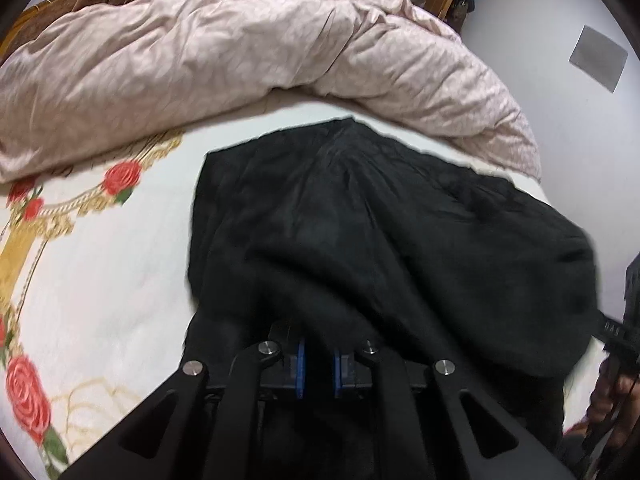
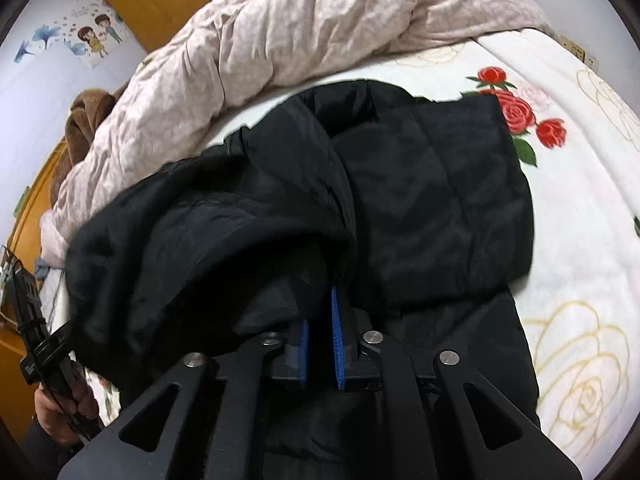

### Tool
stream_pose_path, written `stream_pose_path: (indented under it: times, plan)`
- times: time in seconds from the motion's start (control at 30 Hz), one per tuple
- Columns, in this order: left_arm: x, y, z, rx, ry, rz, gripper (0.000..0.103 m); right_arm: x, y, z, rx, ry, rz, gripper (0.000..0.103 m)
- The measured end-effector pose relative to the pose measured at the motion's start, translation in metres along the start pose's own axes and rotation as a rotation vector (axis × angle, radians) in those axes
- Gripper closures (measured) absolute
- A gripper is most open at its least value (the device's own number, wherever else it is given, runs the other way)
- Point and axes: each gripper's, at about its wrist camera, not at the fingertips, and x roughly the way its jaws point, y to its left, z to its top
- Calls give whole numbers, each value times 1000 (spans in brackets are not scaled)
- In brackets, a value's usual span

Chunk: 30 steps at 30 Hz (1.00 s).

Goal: Fold large clothes
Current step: 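Fold the held hood down over the jacket body with both tools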

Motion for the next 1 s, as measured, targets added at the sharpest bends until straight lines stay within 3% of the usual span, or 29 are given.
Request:
stream_pose_path:
  times: [0.2,0.3,0.37,0.43,0.53,0.7,0.83,1.0]
  plan:
    - [-27,14,-18,-37,-12,-3,93,-24,-5,-21,2,-17,-27,83]
    - [-33,-2,0,-18,-57,-42,92,-33,9,-6,-31,-71,-21,83]
    - [-27,-21,16,14,-76,-62,86,-29,24,6,-55,-90,7,83]
    - [-15,-37,29,38,-91,-77,75,-17,40,19,-85,-99,27,83]
    - [14,-55,36,64,-61,-92,75,13,56,27,-122,-65,44,83]
    - [67,-53,6,91,40,-77,75,75,45,7,-138,66,-10,83]
    - [81,-44,-16,121,-2,-61,75,98,29,-11,-115,93,0,85]
    - [85,-46,-15,125,-2,-51,75,105,30,-16,-148,68,-28,85]
